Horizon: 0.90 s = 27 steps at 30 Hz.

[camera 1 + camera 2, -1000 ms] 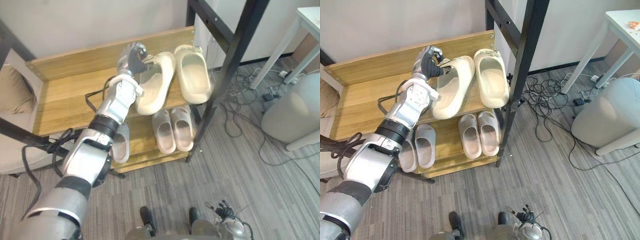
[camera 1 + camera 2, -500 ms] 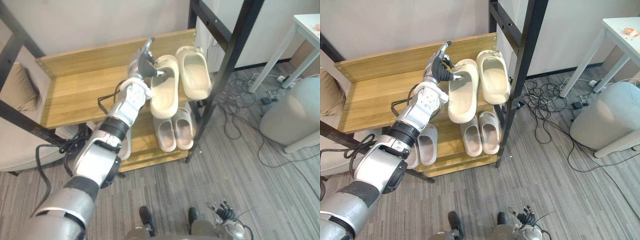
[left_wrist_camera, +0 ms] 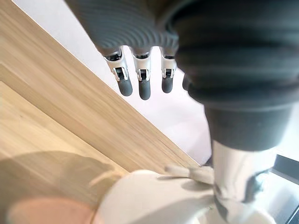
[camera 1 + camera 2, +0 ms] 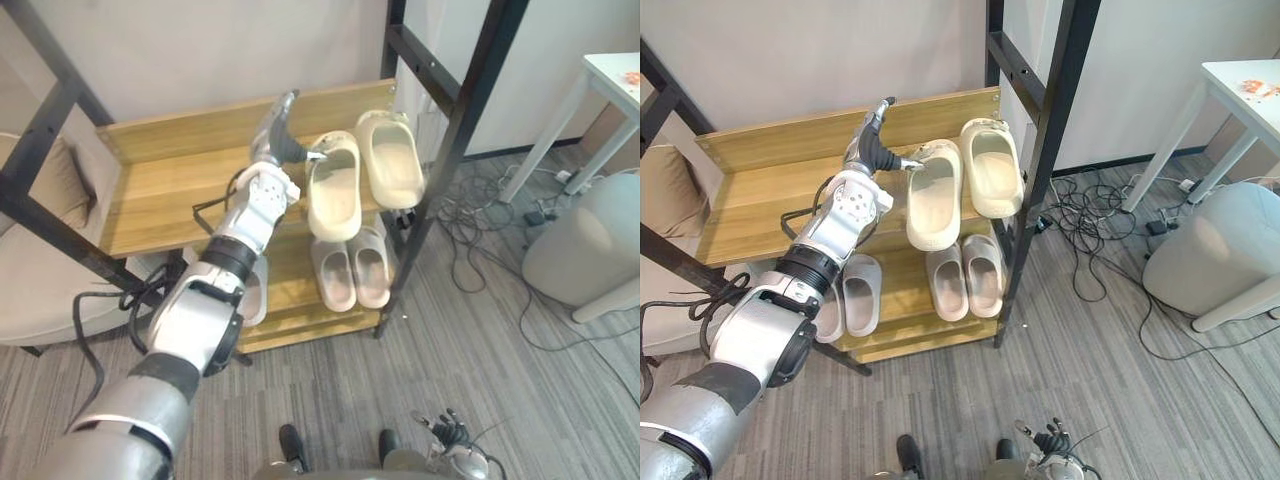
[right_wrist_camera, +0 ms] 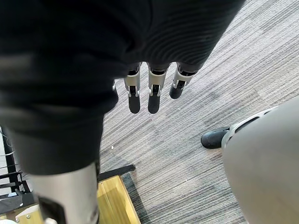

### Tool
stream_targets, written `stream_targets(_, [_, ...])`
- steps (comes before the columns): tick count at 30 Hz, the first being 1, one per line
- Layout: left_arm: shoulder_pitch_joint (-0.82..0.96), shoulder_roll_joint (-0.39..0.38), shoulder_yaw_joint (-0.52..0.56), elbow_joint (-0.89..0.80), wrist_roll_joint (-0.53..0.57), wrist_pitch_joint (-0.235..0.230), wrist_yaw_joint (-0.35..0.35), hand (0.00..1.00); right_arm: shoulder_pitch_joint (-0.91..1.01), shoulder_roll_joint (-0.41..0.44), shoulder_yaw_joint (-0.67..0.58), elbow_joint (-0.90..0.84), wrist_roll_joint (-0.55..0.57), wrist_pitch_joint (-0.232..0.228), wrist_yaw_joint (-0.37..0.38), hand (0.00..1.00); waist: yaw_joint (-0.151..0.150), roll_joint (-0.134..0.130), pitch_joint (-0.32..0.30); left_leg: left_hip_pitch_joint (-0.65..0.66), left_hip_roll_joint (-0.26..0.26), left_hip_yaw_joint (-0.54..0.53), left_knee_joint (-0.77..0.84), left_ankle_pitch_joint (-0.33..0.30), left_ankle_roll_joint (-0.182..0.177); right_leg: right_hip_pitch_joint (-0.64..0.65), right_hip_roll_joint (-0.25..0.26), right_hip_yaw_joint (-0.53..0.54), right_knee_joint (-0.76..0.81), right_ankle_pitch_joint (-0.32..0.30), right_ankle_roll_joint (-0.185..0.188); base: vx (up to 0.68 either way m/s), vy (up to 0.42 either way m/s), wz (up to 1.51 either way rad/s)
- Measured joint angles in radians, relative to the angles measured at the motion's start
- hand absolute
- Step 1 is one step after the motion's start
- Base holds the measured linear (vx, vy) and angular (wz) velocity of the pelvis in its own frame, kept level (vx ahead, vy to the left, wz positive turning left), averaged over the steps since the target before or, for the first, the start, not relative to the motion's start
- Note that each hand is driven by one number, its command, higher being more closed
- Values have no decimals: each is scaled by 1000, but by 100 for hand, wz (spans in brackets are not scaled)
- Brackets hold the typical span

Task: Organize the slippers on the shoe rack

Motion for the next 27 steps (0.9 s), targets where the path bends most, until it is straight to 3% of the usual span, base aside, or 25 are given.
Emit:
stream_targets(9, [5, 14, 19, -5, -11, -1, 1, 0, -3, 0, 20, 7, 0, 0, 0, 0, 0, -2, 1, 7, -1, 1, 0, -3, -4, 25, 0, -10, -15, 0, 0, 7, 0, 4])
stream_targets(13, [63, 44, 24, -107, -57, -6, 10, 0, -5, -6, 43, 8, 0, 0, 1, 0, 1, -2, 2, 12, -1, -12, 0, -4, -5, 29, 0, -14, -15, -3, -1, -6, -1, 2])
stream_targets(17, [169, 95, 49, -310, -143, -30, 22, 0, -6, -15, 79, 11, 0, 0, 0, 0, 1, -6, 5, 14, -3, -41, 0, -7, -9, 42, 0, -41, -15, -12, -2, -21, -5, 17])
stream_targets(20, [285, 150, 84, -497, -260, -78, 16, 0, -9, -29, 116, 18, 0, 3, 5, 0, 11, -10, 8, 14, -3, -50, 0, -9, -11, 46, 0, -48, -15, -17, -2, 6, -6, 9])
stream_targets(24, [409, 157, 105, -660, -444, -143, 5, 0, -21, -41, 154, 47, -2, 15, 5, 0, 29, -17, 11, 14, -10, -81, 0, -10, -12, 73, -1, -82, -30, -22, 0, 21, -10, 23])
stream_targets(27, [463, 156, 106, -734, -517, -167, -17, 0, -29, -49, 175, 59, -3, 22, 7, 0, 39, -17, 11, 14, -12, -88, 0, -10, -12, 78, -1, -90, -32, -26, -1, 18, -7, 12])
